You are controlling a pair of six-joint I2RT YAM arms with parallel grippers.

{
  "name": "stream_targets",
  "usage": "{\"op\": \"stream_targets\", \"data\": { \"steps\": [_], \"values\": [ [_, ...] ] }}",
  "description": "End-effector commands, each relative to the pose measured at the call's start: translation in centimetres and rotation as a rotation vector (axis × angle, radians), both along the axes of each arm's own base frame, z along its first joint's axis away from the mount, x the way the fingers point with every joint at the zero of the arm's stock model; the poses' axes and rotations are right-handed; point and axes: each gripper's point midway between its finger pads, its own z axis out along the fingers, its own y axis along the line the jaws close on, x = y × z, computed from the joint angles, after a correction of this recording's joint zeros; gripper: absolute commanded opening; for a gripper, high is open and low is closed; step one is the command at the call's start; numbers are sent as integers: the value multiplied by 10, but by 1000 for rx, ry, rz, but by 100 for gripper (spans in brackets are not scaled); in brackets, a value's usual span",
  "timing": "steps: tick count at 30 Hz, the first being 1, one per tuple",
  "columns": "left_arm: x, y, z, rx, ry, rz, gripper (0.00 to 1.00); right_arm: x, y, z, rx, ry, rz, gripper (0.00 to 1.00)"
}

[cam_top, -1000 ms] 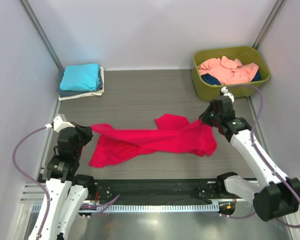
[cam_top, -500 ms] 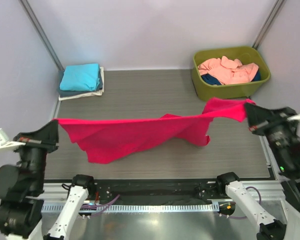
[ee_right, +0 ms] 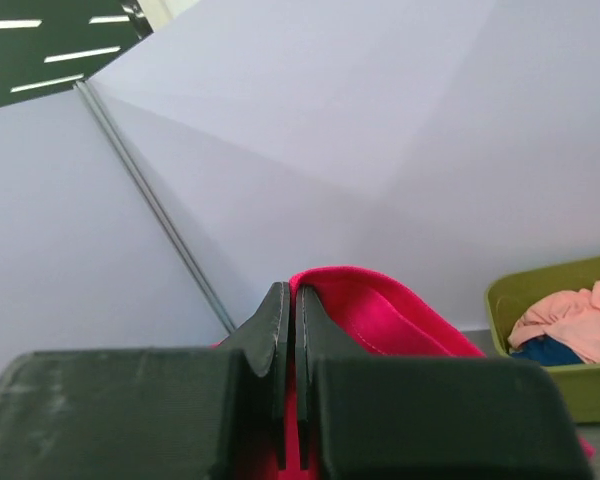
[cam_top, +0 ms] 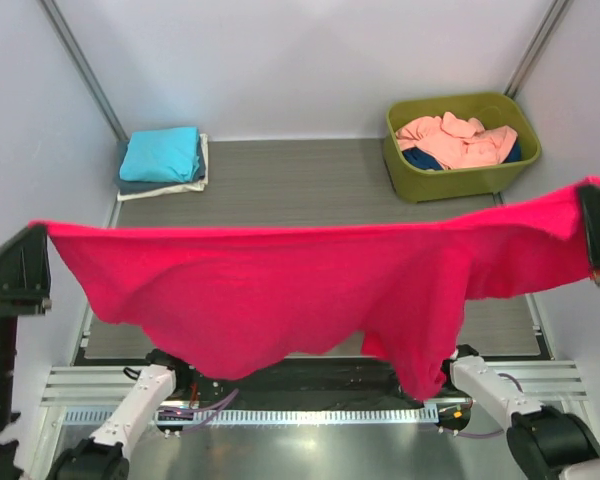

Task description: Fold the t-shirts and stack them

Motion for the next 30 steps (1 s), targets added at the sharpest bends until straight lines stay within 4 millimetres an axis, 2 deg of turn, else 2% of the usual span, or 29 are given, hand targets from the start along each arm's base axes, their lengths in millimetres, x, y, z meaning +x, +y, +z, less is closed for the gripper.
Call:
{"op": "stream_targets", "data": {
  "steps": [1,2,3,4,6,7,9,10,11,12,13,14,15,16,17,18,19,20,21,22,23,24,25,26,27,28,29,30],
  "values": [
    [84,-1,-38,100,305,61,0,117,31,-28,-98,227,39,1],
    [100,-2,-46,105,358,73,0,138,38,-38,-105,268,57,1],
    [126,-7,-60,124,429,75,0,161,45,-43,-109,287,74,1],
    [146,-10,-76,139,494,82,0,210,58,-77,-132,404,101,1],
    [176,-12,-99,164,582,104,0,258,72,-107,-144,474,128,1],
    [207,-15,-136,196,706,119,0,296,82,-151,-159,585,146,1],
    [240,-15,-176,203,818,120,0,336,97,-191,-176,654,172,1],
    [265,-1,-226,191,965,150,0,352,107,-215,-196,699,178,1],
    [285,4,-249,172,1010,148,0,388,116,-261,-232,787,164,1],
    [298,12,-275,156,1074,165,0,403,124,-281,-252,822,164,1],
    [309,7,-303,124,1141,118,0,421,137,-285,-270,815,175,1],
    [330,30,-352,60,1273,139,0,451,146,-337,-298,905,166,2],
    [340,34,-374,24,1326,124,2,466,151,-360,-314,951,161,39],
    [354,34,-385,-39,1357,78,7,482,153,-337,-307,887,134,59],
    [365,36,-416,-57,1430,63,30,492,151,-343,-330,897,79,72],
    [367,36,-425,-58,1467,52,51,500,153,-383,-372,981,56,91],
    [375,37,-419,-50,1456,52,69,502,155,-373,-392,951,40,98],
    [374,38,-414,-41,1443,55,89,498,159,-379,-416,965,28,100],
    [377,39,-407,-32,1407,60,94,494,155,-360,-412,926,-16,100],
    [370,39,-410,-29,1414,69,97,482,153,-389,-437,995,-19,100],
    [365,39,-405,-33,1397,78,100,475,153,-392,-435,997,-19,100],
    [361,37,-388,-36,1342,77,100,475,157,-388,-410,955,-22,100],
    [347,32,-399,-42,1366,67,100,449,150,-397,-405,986,-18,100],
    [340,28,-399,-46,1358,62,100,440,150,-400,-377,991,-24,100],
    [333,23,-382,-63,1291,62,100,434,149,-398,-353,971,-38,100],
    [314,17,-407,-77,1342,57,100,412,143,-417,-360,1016,-32,100],
    [312,15,-410,-92,1310,60,100,402,143,-424,-334,1037,-27,100],
    [303,6,-401,-134,1256,40,99,393,145,-434,-331,1057,-17,100]
  ]
}}
